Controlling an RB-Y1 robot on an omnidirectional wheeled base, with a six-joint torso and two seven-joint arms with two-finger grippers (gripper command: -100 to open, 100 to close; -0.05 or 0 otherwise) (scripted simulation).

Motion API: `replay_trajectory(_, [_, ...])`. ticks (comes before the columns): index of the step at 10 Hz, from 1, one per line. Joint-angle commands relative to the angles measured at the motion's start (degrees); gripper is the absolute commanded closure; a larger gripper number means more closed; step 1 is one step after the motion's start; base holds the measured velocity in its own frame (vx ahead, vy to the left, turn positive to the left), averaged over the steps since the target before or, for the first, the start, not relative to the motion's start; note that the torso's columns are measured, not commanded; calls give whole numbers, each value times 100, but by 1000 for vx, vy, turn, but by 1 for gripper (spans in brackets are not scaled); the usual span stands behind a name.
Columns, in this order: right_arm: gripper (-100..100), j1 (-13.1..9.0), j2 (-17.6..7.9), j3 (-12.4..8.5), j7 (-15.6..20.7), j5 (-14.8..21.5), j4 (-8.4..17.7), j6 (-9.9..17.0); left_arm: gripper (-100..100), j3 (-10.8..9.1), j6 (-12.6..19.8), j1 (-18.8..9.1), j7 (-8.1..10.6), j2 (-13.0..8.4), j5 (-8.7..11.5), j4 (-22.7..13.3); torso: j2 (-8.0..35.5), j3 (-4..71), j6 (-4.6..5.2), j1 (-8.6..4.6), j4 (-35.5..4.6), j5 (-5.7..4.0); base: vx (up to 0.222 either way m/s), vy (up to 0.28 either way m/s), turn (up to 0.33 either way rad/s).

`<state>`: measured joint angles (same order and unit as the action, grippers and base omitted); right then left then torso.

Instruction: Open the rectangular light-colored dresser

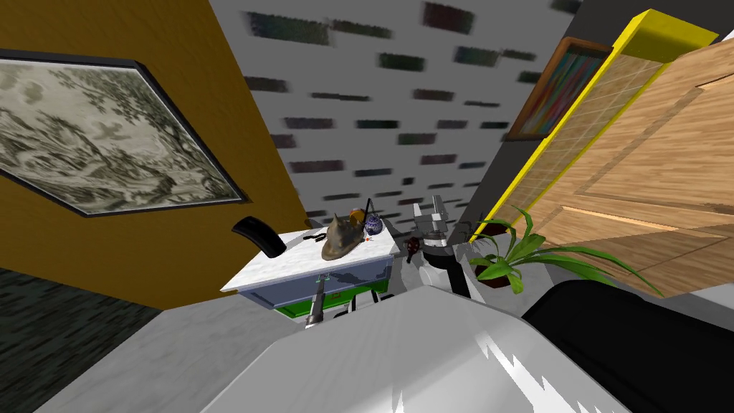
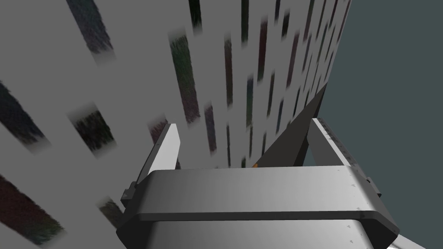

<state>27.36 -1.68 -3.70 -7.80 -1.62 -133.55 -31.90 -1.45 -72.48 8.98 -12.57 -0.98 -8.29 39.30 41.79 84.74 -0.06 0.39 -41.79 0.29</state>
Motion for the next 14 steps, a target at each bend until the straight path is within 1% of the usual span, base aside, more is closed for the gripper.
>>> replay_trajectory(1, [0,0,0,0,0,0,0,0,100,48,-35,52,-59,76,-40,26,0,-1,-2,1,-1,-2,13,21,-5])
replay_trajectory(2, [0,-1,1,1,0,0,0,0,100,76,161,-29,-33,65,-53,107,12,-5,-4,-13,-14,-13,-113,-9,13])
replay_trajectory(4, [0,-3,1,1,0,0,1,1,100,84,307,-77,-9,46,-55,150,71,-39,2,-26,-28,-13,-166,-3,28])
replay_trajectory(9, [0,-2,1,1,0,0,0,0,100,103,672,-196,52,-3,-61,257,13,-1,4,-26,-21,-18,-119,-1,14])
replay_trajectory(10, [0,-2,1,1,0,0,0,0,100,100,573,-215,41,11,-57,263,16,-3,5,-29,-19,-16,-45,-5,6])
replay_trajectory(12, [0,-2,1,2,0,0,0,0,100,284,507,8,-10,-213,353,389,18,-3,6,-32,-26,-21,-45,-26,-151])
replay_trajectory(14, [0,-2,1,2,0,0,0,0,100,469,429,234,-65,-436,704,505,39,-17,7,-33,-26,-16,-70,-48,-161])
